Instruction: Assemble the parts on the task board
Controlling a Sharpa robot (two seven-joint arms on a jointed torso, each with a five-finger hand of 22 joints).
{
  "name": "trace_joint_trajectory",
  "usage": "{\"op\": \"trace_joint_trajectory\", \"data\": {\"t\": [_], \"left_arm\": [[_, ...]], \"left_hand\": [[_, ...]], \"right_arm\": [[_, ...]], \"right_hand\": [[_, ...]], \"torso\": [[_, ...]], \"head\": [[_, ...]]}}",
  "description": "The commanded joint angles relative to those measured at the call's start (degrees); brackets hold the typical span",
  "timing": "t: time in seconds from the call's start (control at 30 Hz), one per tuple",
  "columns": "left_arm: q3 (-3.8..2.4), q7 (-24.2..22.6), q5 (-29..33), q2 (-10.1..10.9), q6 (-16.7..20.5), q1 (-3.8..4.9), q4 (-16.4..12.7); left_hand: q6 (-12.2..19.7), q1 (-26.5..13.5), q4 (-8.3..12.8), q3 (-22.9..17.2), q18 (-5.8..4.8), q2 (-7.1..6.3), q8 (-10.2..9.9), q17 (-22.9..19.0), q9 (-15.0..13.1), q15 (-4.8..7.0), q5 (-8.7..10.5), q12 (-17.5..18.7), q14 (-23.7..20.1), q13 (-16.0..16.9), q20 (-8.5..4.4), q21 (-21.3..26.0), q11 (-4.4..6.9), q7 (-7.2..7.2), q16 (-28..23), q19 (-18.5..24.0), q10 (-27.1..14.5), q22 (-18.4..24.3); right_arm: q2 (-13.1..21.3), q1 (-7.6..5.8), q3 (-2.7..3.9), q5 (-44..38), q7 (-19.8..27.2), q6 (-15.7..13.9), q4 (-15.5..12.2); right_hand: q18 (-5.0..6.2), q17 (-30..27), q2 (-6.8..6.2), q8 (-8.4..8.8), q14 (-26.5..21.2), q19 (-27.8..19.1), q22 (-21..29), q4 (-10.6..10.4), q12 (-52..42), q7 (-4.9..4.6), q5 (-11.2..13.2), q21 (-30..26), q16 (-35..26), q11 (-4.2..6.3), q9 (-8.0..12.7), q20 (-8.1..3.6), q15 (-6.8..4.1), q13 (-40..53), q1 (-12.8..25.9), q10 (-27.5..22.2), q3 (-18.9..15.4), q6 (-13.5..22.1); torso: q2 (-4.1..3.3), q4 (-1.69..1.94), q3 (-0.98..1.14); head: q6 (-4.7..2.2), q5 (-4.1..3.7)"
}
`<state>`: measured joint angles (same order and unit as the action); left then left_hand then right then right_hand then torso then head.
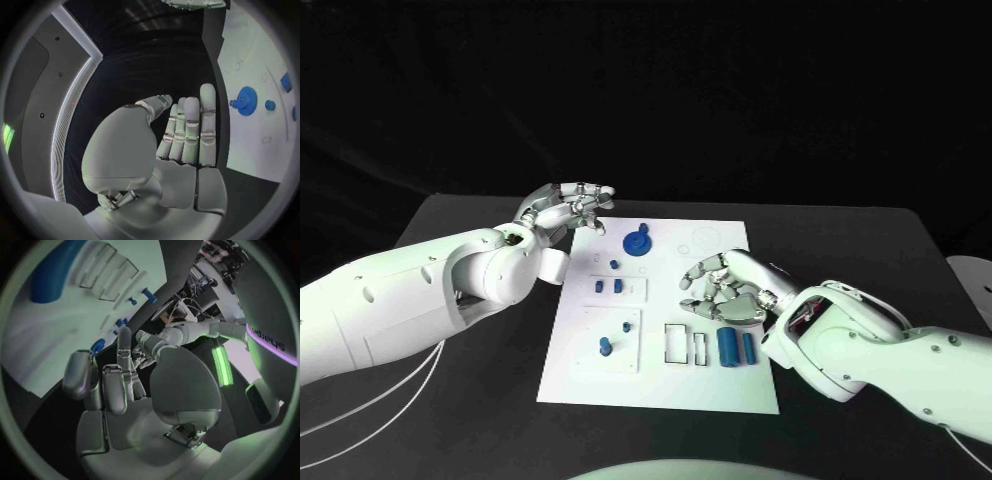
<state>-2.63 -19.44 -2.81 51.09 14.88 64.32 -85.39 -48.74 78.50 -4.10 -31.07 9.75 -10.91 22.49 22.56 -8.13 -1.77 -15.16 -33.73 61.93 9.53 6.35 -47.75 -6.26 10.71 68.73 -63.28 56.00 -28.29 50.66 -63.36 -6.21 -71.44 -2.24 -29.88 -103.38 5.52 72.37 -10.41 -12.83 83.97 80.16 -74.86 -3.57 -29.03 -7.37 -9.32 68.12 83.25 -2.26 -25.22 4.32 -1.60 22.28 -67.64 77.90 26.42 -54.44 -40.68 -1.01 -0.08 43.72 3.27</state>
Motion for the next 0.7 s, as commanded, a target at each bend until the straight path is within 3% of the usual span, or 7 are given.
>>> {"op": "trace_joint_trajectory", "data": {"t": [0.03,0.07,0.17,0.27,0.33,0.47,0.7], "left_arm": [[0.12,-0.4,-0.2,0.0,-1.0,0.02,0.0],[0.18,-0.4,-0.2,0.1,-1.0,0.01,0.0],[0.38,-0.5,-0.2,0.3,-0.9,-0.02,0.0],[0.53,-0.5,-0.2,0.3,-0.9,-0.04,0.0],[0.60,-0.5,-0.2,0.3,-1.0,-0.06,-0.1],[0.67,-0.5,-0.2,0.4,-1.1,-0.08,-0.1],[0.74,-0.6,-0.2,0.5,-1.2,-0.10,-0.2]], "left_hand": [[0.4,-0.3,0.2,0.2,0.81,0.06,0.1,-0.1,0.1,0.05,-0.29,-0.3,-0.4,0.1,0.38,0.4,0.08,0.05,-0.2,-0.1,-0.3,0.1],[0.4,-0.3,0.2,0.2,0.81,0.06,0.1,-0.1,0.1,0.05,-0.29,-0.3,-0.4,0.1,0.38,0.4,0.08,0.05,-0.2,-0.1,-0.3,0.1],[0.4,-0.3,0.2,0.2,0.81,0.06,0.1,-0.1,0.1,0.05,-0.29,-0.3,-0.4,0.1,0.38,0.4,0.08,0.05,-0.2,-0.1,-0.3,0.1],[0.4,-0.3,0.2,0.2,0.81,0.06,0.1,-0.1,0.1,0.05,-0.29,-0.3,-0.4,0.1,0.38,0.4,0.08,0.05,-0.2,-0.1,-0.3,0.1],[0.5,-0.3,0.2,0.3,0.81,0.01,0.1,-0.1,0.1,0.03,-0.28,-0.3,-0.5,0.1,0.39,0.4,0.05,0.06,-0.2,0.0,-0.4,0.1],[0.5,-0.3,0.2,0.3,0.81,0.01,0.1,-0.1,0.1,0.03,-0.28,-0.3,-0.5,0.1,0.39,0.4,0.05,0.06,-0.2,0.0,-0.4,0.1],[0.6,-0.4,0.1,0.3,0.80,-0.02,0.1,-0.1,0.1,0.01,-0.27,-0.3,-0.5,0.0,0.41,0.4,0.02,0.08,-0.2,0.0,-0.5,0.1]], "right_arm": [[3.2,-0.55,-0.10,12.1,-2.1,7.4,-1.1],[4.2,-0.68,-0.13,12.3,-2.9,8.0,-1.4],[7.0,-0.88,-0.31,11.8,-5.1,9.3,-2.4],[9.7,-0.88,-0.54,9.5,-7.4,9.4,-3.8],[11.4,-0.79,-0.75,7.0,-9.5,9.0,-4.8],[13.3,-0.46,-1.03,2.5,-12.9,8.7,-6.2],[13.8,0.66,-1.33,-3.2,-17.1,8.5,-7.2]], "right_hand": [[-1.22,2.7,0.83,-3.80,3.4,1.4,-2.9,-2.4,-23.2,1.01,-0.5,2.8,1.5,0.54,-3.3,-0.59,-0.80,24.1,1.7,-0.8,-3.5,0.1],[-1.24,3.1,1.40,-5.25,3.5,1.5,-3.3,-2.9,-28.1,1.65,-0.8,3.1,1.8,0.62,-4.9,-0.75,-0.63,29.7,0.8,-2.5,-4.1,1.5],[-1.56,5.7,1.42,-7.57,3.9,2.1,-4.3,-4.6,-37.2,1.30,-0.4,4.4,2.8,0.77,-7.1,-0.69,-0.97,40.0,1.2,-0.1,-5.7,1.8],[-1.63,6.8,1.26,-8.11,4.1,2.3,-4.6,-5.7,-40.3,1.13,-0.5,4.8,3.3,0.72,-7.9,-0.68,-0.82,43.6,1.4,0.7,-6.6,2.6],[-1.71,7.2,1.08,-8.19,4.2,2.5,-5.0,-6.9,-42.4,1.04,-0.5,5.1,3.5,0.62,-8.2,-0.60,-0.73,46.1,1.7,1.4,-7.5,3.2],[-1.74,7.4,0.95,-8.23,4.2,2.6,-5.2,-8.5,-42.5,1.03,-1.3,5.3,3.6,0.56,-8.4,-0.53,-0.69,46.5,2.3,1.2,-8.7,3.5],[-1.79,7.6,0.77,-8.62,4.2,2.7,-5.5,-11.3,-42.9,1.26,-1.6,5.5,3.7,0.73,-8.8,-0.59,-0.79,47.4,3.2,1.3,-10.7,3.1]], "torso": [[0.47,-0.73,-0.09],[0.53,-0.89,-0.06],[0.72,-1.47,0.07],[0.84,-1.70,0.12],[0.94,-1.83,0.02],[1.15,-2.05,-0.16],[1.31,-2.07,-0.35]], "head": [[-0.18,-2.57],[-0.15,-2.98],[0.00,-4.08],[0.04,-5.13],[0.02,-5.79],[0.37,-6.24],[0.82,-6.18]]}}
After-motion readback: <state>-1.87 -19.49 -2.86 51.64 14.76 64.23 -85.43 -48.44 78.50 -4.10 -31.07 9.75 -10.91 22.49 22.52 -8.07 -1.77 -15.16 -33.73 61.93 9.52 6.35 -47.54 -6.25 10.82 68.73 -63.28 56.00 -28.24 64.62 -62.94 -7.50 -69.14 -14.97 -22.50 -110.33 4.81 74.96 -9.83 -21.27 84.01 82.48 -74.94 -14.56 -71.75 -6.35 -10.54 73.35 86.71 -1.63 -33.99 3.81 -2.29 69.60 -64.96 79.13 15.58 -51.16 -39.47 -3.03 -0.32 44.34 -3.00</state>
